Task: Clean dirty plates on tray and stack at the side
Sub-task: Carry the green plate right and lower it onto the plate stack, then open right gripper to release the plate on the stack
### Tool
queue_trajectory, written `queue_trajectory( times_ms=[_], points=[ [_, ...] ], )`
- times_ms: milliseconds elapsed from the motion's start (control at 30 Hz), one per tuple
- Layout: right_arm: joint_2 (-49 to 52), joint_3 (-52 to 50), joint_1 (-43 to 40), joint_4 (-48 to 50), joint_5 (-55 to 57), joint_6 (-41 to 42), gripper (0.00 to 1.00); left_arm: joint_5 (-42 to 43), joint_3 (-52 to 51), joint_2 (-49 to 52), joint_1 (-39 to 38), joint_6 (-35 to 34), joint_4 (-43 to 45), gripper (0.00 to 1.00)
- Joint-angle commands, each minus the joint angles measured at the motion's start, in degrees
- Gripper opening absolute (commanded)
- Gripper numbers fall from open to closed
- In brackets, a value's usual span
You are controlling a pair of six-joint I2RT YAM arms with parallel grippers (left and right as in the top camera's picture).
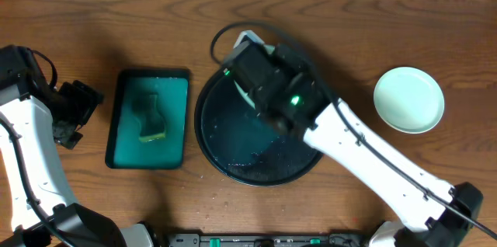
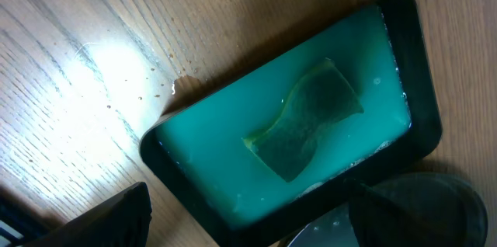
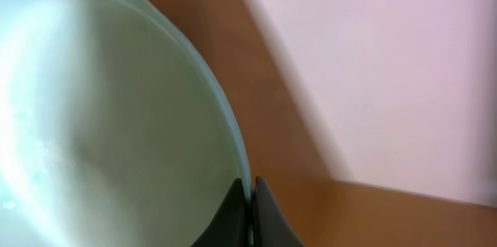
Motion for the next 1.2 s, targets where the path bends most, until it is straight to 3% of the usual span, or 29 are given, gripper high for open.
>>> queue_trajectory(
  times_ms=[0,100,367,500,633,867,1167],
  points=[
    [2.4,-2.4,-6.8,-0.3,-22.5,23.4,0.01,-0.3,-0.3,0.2,-0.2,0.3,-0.1,0.82],
    [3.5,-5.0,-14.8,0.4,-31.7,32.9,0.01,-0.3,-0.3,0.2,-0.2,0.3,-0.1,0.82],
    [4.0,-5.3,-39.0,1.1,-63.0,33.6,0.01,-0.3,-0.3,0.2,-0.2,0.4,-0.1,0.82],
    [4.0,-5.3,-51.9,0.7,-71.9,33.6,0.01,-0.3,-0.3,0.2,-0.2,0.4,-0.1,0.82],
    [4.0,-5.7,-64.2,-2.7,-70.0,33.7,0.01,-0.3,-0.3,0.2,-0.2,0.3,-0.1,0.82],
    [4.0,-10.3,-78.5,-3.0,-63.2,33.7,0.01,-0.3,-0.3,0.2,-0.2,0.3,-0.1,0.82],
    [4.0,-20.3,-86.1,5.6,-61.1,36.0,0.01,-0.3,-0.3,0.2,-0.2,0.3,0.0,0.82]
  ],
)
